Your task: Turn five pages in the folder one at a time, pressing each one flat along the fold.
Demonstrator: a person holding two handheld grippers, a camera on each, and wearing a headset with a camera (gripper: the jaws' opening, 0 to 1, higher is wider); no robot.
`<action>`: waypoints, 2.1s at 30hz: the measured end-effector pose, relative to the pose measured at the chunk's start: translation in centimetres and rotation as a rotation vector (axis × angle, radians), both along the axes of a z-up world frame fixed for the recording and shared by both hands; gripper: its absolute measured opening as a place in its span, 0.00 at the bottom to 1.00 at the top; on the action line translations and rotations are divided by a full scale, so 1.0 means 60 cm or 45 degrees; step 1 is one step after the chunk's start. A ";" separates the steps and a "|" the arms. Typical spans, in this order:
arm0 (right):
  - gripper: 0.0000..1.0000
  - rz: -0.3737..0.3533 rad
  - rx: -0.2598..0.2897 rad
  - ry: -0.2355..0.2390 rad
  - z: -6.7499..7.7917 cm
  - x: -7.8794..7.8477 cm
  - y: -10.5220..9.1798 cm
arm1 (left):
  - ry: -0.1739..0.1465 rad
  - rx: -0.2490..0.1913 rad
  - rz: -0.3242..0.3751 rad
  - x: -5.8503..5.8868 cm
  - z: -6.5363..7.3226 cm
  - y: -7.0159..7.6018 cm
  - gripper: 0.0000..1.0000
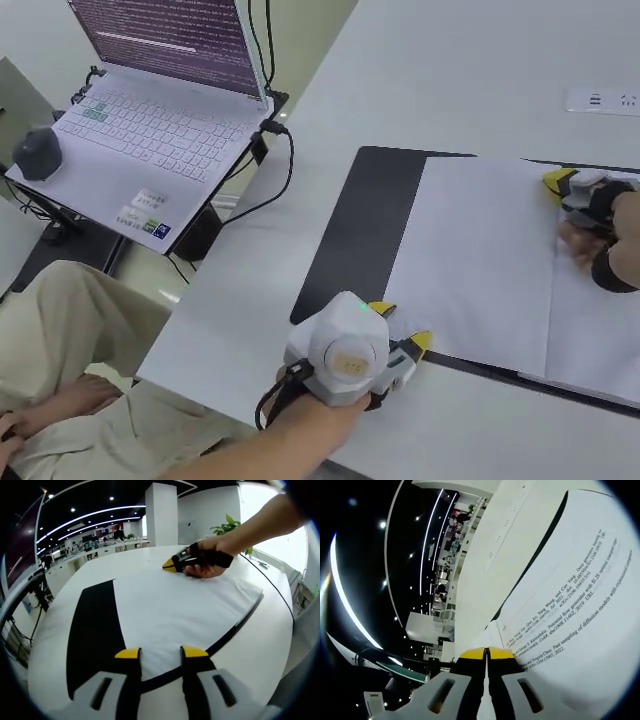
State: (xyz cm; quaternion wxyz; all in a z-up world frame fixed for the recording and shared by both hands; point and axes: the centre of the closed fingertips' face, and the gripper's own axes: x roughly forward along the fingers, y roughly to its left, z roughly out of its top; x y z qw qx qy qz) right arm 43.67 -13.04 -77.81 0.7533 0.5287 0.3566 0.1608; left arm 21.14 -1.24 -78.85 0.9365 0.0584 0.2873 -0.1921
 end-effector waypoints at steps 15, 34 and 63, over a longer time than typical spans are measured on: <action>0.00 0.089 0.050 0.046 0.002 -0.063 -0.006 | 0.004 0.005 -0.003 0.000 0.000 -0.002 0.29; 0.00 0.215 0.085 0.077 0.005 -0.158 -0.008 | -0.002 0.006 -0.007 0.001 -0.001 -0.003 0.29; 0.00 0.430 0.119 0.158 -0.009 -0.373 -0.006 | -0.005 -0.002 -0.002 -0.001 0.003 -0.005 0.29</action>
